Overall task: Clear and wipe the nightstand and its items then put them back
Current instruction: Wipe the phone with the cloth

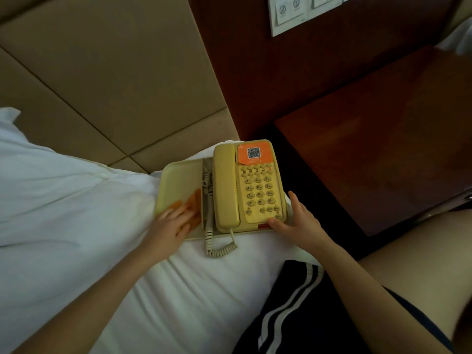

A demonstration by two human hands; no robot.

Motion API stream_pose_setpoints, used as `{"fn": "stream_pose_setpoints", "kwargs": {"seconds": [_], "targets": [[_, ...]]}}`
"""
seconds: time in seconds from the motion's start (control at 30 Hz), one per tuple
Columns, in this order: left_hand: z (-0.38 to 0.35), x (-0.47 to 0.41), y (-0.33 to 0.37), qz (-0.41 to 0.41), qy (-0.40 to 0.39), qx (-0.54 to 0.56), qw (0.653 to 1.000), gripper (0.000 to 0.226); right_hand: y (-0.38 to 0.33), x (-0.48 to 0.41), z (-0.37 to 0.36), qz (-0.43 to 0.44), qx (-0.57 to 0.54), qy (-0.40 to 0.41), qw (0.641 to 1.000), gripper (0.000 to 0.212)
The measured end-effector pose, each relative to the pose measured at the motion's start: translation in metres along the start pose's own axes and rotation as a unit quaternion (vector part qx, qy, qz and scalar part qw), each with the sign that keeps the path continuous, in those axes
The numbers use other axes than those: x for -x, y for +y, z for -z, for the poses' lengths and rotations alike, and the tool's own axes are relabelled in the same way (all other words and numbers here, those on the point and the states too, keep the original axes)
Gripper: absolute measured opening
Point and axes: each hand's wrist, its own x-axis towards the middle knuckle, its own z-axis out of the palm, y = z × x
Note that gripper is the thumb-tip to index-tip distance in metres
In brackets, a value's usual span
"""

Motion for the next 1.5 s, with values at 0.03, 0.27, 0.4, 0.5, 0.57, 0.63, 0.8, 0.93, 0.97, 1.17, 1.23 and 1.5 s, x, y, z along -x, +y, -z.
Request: {"fn": "stream_pose_setpoints", "kwargs": {"seconds": [0.03, 0.27, 0.4, 0.5, 0.57, 0.63, 0.8, 0.93, 0.97, 1.17, 1.23, 1.5], "targets": [[-0.001, -0.001, -0.003, 0.029, 0.002, -0.012, 1.000, 0.039, -0.001, 0.000, 0.000, 0.003, 0.000, -0.002, 1.000, 0.095], [-0.001, -0.090, -0.019, 0.185, 0.058, -0.071, 0.978, 0.038, 0.001, 0.004, 0.002, -0.002, 0.003, -0.003, 1.000, 0.095], [-0.002, -0.105, -0.013, 0.153, 0.073, -0.034, 0.985, 0.038, -0.002, 0.002, 0.003, 0.001, -0.005, -0.007, 1.000, 0.094], [0.000, -0.066, -0.001, 0.059, 0.053, 0.011, 0.997, 0.042, -0.001, 0.002, 0.005, 0.006, -0.013, -0.017, 1.000, 0.094], [-0.001, -0.027, 0.002, -0.009, 0.021, 0.025, 0.999, 0.039, 0.000, 0.001, 0.007, 0.008, -0.014, -0.016, 1.000, 0.094], [0.003, -0.001, -0.009, -0.024, -0.007, 0.014, 1.000, 0.027, -0.001, 0.000, 0.007, 0.015, -0.012, -0.017, 1.000, 0.094], [0.014, -0.026, -0.019, 0.070, 0.023, 0.021, 0.997, 0.009, -0.003, -0.001, 0.004, 0.031, -0.026, -0.023, 0.999, 0.090], [0.022, -0.073, -0.001, 0.218, 0.135, 0.175, 0.951, 0.007, -0.001, -0.002, 0.003, 0.036, -0.050, -0.021, 0.998, 0.083], [0.025, -0.085, 0.007, 0.249, 0.158, 0.248, 0.923, 0.006, -0.001, -0.002, 0.003, 0.048, -0.067, -0.023, 0.996, 0.080], [0.023, -0.134, 0.056, 0.241, 0.130, 0.391, 0.879, 0.020, 0.001, -0.003, 0.002, 0.068, -0.103, -0.026, 0.992, 0.079], [0.018, -0.125, 0.061, 0.244, 0.134, 0.386, 0.879, 0.012, 0.003, -0.004, -0.001, 0.075, -0.114, -0.029, 0.990, 0.081], [-0.010, -0.025, 0.084, 0.217, 0.157, 0.376, 0.887, 0.039, 0.004, -0.008, -0.004, 0.091, -0.146, -0.010, 0.985, 0.075]]}}
